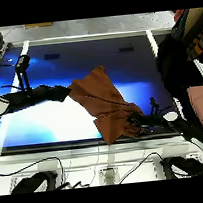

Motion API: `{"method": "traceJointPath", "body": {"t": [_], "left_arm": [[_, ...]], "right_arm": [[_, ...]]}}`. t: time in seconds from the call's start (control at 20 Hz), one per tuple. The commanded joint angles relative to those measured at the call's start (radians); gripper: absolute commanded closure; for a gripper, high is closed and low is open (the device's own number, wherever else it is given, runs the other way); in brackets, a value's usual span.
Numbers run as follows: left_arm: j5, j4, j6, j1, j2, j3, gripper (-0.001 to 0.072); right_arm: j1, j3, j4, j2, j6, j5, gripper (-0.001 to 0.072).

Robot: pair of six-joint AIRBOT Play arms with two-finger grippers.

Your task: Fold the clothes and pants, and hang the long-sleeved shirts on hangers.

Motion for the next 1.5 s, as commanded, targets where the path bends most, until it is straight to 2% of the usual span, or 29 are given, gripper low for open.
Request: {"method": "traceJointPath", "body": {"t": [0.0,0.05,0.15,0.25,0.4,0.55,0.6,0.65,0.7,0.9,1.1,1.35,1.45], "left_arm": [[0.035,0.001,0.0,0.001,-0.039,-0.001,0.0011],[0.035,0.001,0.0,0.001,-0.061,-0.001,0.0011],[0.036,0.0,-0.001,0.001,-0.111,-0.001,0.0011],[0.042,0.0,-0.034,0.005,-0.157,-0.001,0.0011],[0.07,0.0,-0.049,0.016,-0.198,-0.001,0.0011],[0.111,0.001,-0.05,0.039,-0.203,-0.001,0.0013],[0.122,0.001,-0.055,0.049,-0.206,-0.001,0.0048],[0.126,0.002,-0.06,0.06,-0.214,-0.001,0.0165],[0.127,0.001,-0.06,0.069,-0.229,-0.001,0.0214],[0.126,0.0,-0.08,0.064,-0.329,-0.001,0.0214],[0.113,0.001,-0.175,0.064,-0.458,-0.001,0.0214],[0.041,0.01,-0.206,0.087,-0.589,-0.001,0.0214],[0.003,0.031,-0.252,0.136,-0.601,-0.005,0.0214]], "right_arm": [[0.001,0.031,0.005,0.0,-0.005,0.001,0.0643],[0.0,0.045,0.005,0.0,-0.006,0.017,0.0688],[0.0,0.091,0.002,0.002,-0.01,0.046,0.0688],[-0.002,0.181,-0.031,0.006,-0.058,0.105,0.0688],[-0.002,0.365,-0.224,0.047,-0.071,0.256,0.0689],[-0.002,0.512,-0.406,0.133,-0.026,0.42,0.0689],[-0.002,0.536,-0.443,0.172,-0.008,0.465,0.0689],[-0.002,0.543,-0.476,0.213,0.013,0.504,0.069],[-0.002,0.543,-0.512,0.251,0.037,0.546,0.069],[-0.002,0.534,-0.69,0.39,0.129,0.729,0.069],[-0.002,0.519,-0.844,0.497,0.215,0.775,0.069],[-0.002,0.519,-0.844,0.514,0.236,0.767,0.069],[-0.002,0.519,-0.843,0.514,0.236,0.751,0.069]]}}
